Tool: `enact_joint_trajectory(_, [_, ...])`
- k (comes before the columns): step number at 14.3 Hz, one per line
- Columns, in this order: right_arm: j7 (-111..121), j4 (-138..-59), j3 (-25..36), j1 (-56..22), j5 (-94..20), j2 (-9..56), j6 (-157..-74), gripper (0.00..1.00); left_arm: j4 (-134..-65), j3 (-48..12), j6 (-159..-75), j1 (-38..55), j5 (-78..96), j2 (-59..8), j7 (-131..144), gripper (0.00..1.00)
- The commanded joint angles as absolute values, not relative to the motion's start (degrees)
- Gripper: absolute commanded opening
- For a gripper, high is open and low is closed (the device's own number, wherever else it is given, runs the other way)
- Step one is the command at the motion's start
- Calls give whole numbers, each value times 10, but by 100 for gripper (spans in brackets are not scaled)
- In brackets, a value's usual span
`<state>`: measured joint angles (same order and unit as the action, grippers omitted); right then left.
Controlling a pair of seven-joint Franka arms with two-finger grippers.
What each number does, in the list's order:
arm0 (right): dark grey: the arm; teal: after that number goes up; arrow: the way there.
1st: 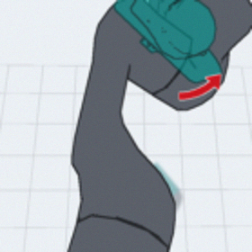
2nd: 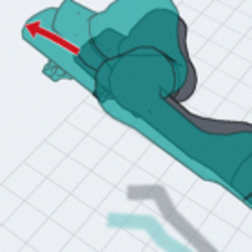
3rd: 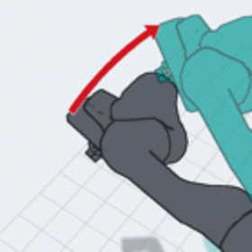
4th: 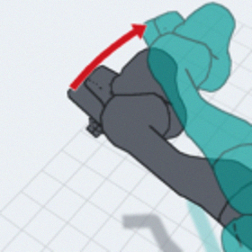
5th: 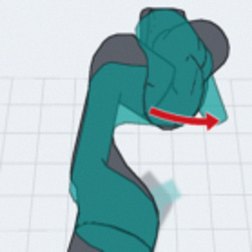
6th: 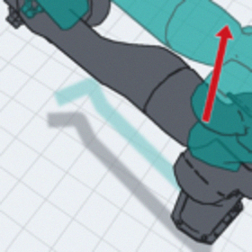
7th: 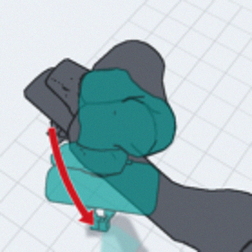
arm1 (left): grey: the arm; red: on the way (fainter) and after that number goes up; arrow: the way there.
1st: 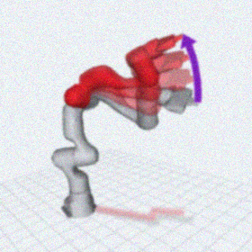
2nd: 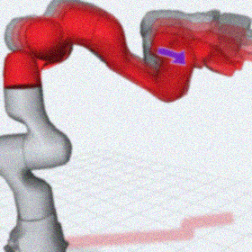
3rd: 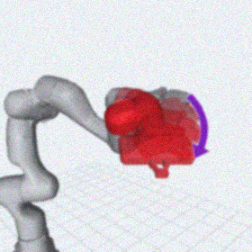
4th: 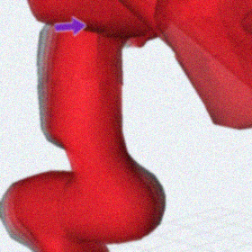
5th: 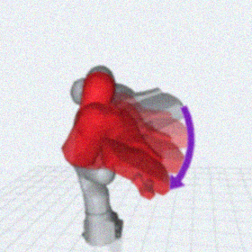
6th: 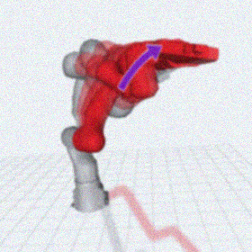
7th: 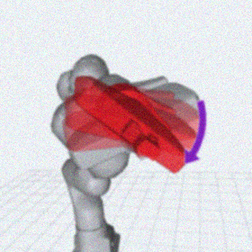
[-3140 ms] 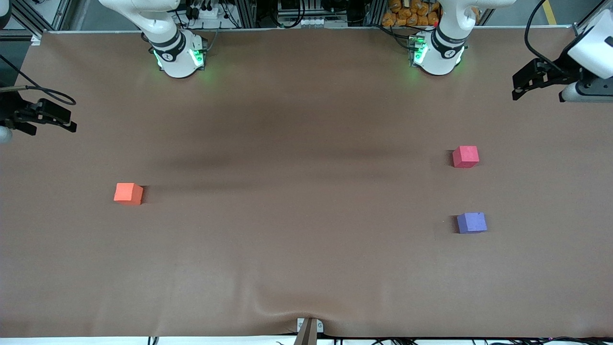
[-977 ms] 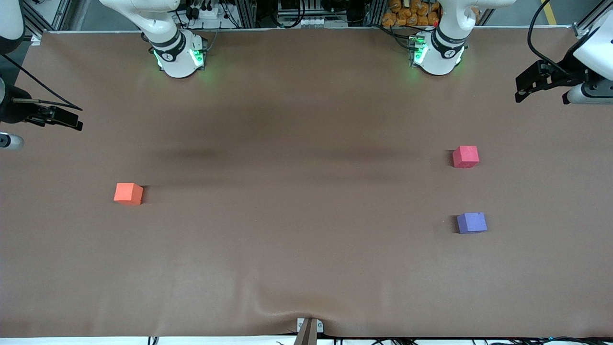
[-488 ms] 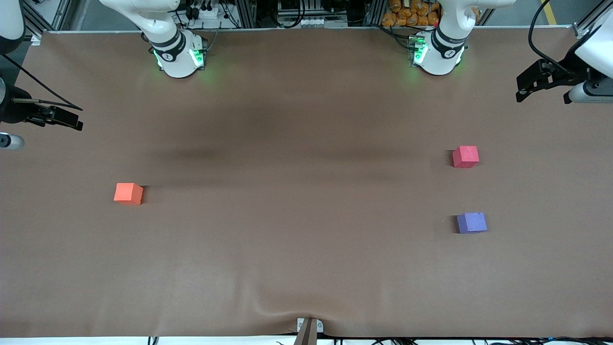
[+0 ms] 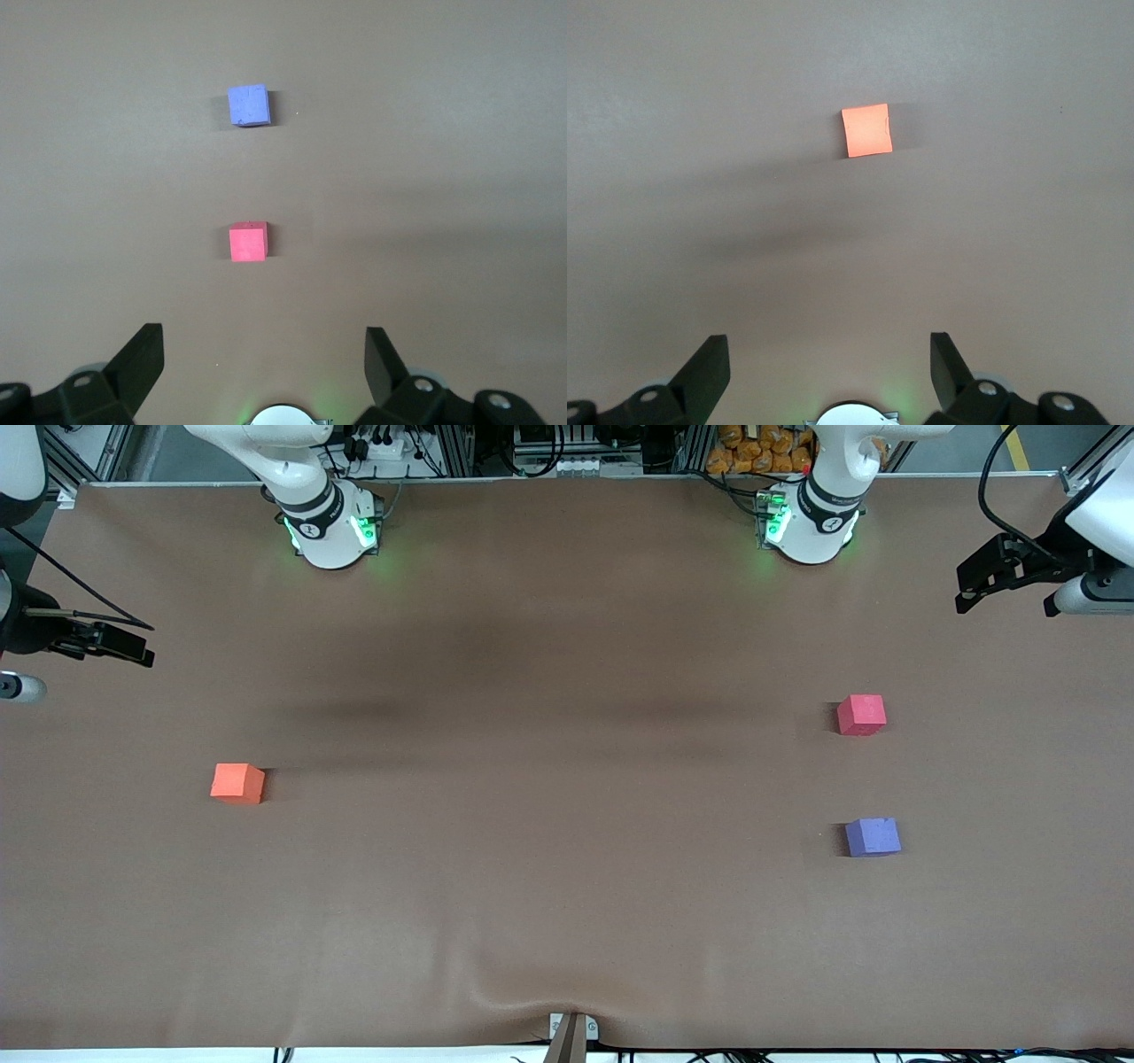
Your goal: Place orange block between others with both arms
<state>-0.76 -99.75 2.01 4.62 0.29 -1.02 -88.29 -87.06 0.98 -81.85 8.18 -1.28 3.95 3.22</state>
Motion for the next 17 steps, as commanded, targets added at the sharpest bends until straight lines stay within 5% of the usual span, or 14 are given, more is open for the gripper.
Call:
enact_joint_trajectory(1, [-14, -997, 15, 61, 9, 31, -906, 100, -861, 6, -816, 82, -18, 35, 39, 100])
enact_joint_trajectory(6, [43, -1015, 15, 84, 10, 129, -1010, 100, -860, 3, -815, 85, -16, 38, 40, 100])
enact_joint_trajectory(12, [64, -1151, 14, 81, 12, 132, -1204, 100, -861, 3, -816, 89, -16, 33, 42, 100])
enact_joint_trajectory(17, [76, -1176, 15, 84, 32, 171, -1260, 100, -862, 3, -824, 91, -17, 29, 43, 100])
